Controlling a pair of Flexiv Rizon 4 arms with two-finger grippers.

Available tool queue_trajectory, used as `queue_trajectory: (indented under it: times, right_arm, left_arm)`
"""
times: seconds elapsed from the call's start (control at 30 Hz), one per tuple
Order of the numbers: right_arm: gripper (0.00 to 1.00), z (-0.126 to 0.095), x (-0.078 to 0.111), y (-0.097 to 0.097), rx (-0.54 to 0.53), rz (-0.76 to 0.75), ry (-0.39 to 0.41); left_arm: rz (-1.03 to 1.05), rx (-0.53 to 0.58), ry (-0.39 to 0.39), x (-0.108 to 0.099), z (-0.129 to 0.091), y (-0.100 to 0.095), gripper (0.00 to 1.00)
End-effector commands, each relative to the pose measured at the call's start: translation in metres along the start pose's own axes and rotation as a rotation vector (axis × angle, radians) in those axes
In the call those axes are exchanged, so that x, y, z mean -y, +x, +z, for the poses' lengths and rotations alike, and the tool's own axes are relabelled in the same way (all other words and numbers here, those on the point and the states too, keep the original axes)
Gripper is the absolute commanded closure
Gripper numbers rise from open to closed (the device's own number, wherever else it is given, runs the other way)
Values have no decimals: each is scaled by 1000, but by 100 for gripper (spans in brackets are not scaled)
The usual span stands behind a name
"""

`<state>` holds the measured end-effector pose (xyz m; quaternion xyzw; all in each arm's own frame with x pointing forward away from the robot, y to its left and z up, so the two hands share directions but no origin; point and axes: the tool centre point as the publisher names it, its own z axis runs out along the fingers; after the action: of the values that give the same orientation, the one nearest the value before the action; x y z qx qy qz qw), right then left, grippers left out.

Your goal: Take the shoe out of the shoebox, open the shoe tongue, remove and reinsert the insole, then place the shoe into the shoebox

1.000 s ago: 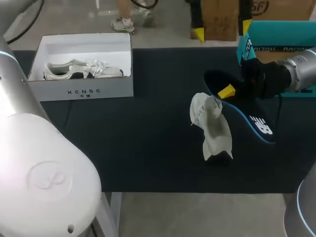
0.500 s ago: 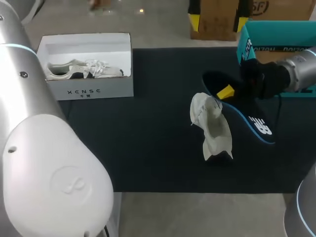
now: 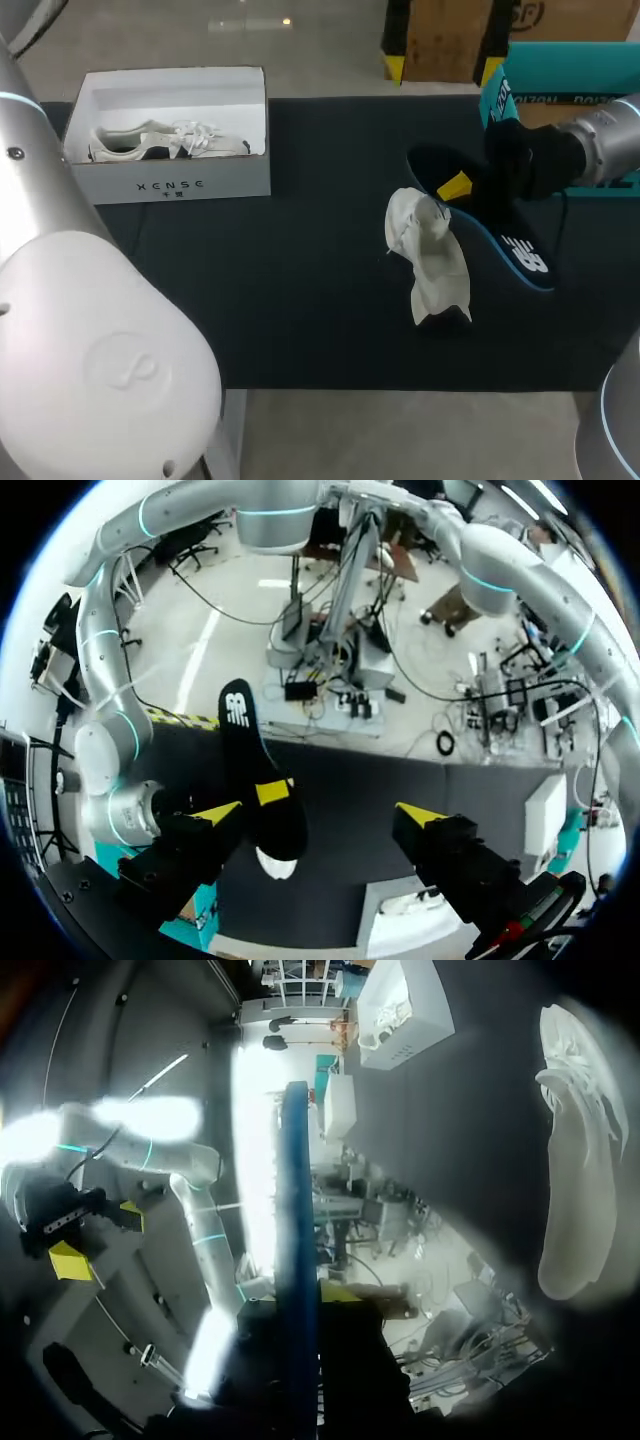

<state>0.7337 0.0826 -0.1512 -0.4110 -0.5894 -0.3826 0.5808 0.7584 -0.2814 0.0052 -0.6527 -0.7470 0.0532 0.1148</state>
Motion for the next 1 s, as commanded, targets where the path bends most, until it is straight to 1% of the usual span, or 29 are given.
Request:
queue_trajectory:
  times: [0.03, 0.07, 0.37, 0.47, 1.0]
  right_arm:
    - [100, 0, 0, 0, 2, 1, -1]
    - [100, 0, 0, 0, 2, 1, -1]
    - [100, 0, 0, 0, 2, 1, -1]
    - [100, 0, 0, 0, 2, 1, -1]
    - [100, 0, 0, 0, 2, 1, -1]
  left_arm:
    - [-15, 187, -85, 8, 17, 14, 0]
    - [-15, 206, -88, 9, 20, 17, 0]
    - [-49, 250, -96, 3, 31, 32, 0]
    - [-60, 252, -98, 3, 32, 29, 0]
    - [-60, 252, -98, 3, 32, 29, 0]
